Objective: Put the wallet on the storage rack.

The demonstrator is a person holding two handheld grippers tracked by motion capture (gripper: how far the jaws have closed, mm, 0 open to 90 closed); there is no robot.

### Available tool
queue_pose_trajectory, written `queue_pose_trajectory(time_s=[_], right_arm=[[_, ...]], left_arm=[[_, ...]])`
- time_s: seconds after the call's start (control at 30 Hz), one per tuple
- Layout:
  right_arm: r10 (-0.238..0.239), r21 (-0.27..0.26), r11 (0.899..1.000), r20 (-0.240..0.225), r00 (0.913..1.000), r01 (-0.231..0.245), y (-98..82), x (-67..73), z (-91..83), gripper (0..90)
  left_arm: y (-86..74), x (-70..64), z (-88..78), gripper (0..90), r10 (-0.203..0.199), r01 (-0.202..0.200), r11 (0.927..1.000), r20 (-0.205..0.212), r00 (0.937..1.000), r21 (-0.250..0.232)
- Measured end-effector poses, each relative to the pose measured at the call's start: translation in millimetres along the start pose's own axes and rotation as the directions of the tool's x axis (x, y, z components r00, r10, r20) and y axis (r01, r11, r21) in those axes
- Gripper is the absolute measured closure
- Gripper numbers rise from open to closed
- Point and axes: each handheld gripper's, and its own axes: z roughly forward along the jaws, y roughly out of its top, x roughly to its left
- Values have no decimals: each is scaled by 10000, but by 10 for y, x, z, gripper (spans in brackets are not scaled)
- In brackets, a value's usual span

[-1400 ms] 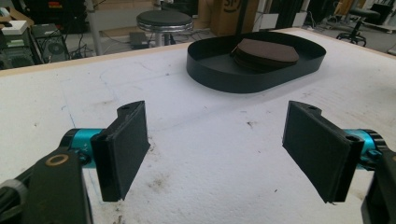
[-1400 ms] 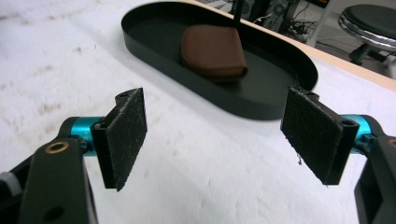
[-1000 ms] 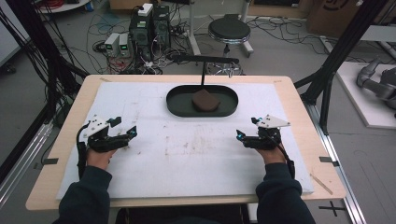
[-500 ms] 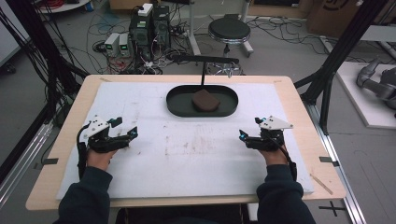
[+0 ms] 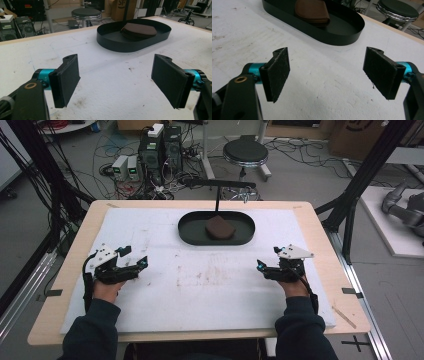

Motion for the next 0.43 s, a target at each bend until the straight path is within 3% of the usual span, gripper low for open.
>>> queue_pose_trajectory(time_s=[0.43], right_arm=[[112, 18, 9999, 52, 9999, -112, -5, -27, 12, 218]], left_arm=[[-5, 19, 5, 224, -22, 22, 10000, -60, 10000, 9]])
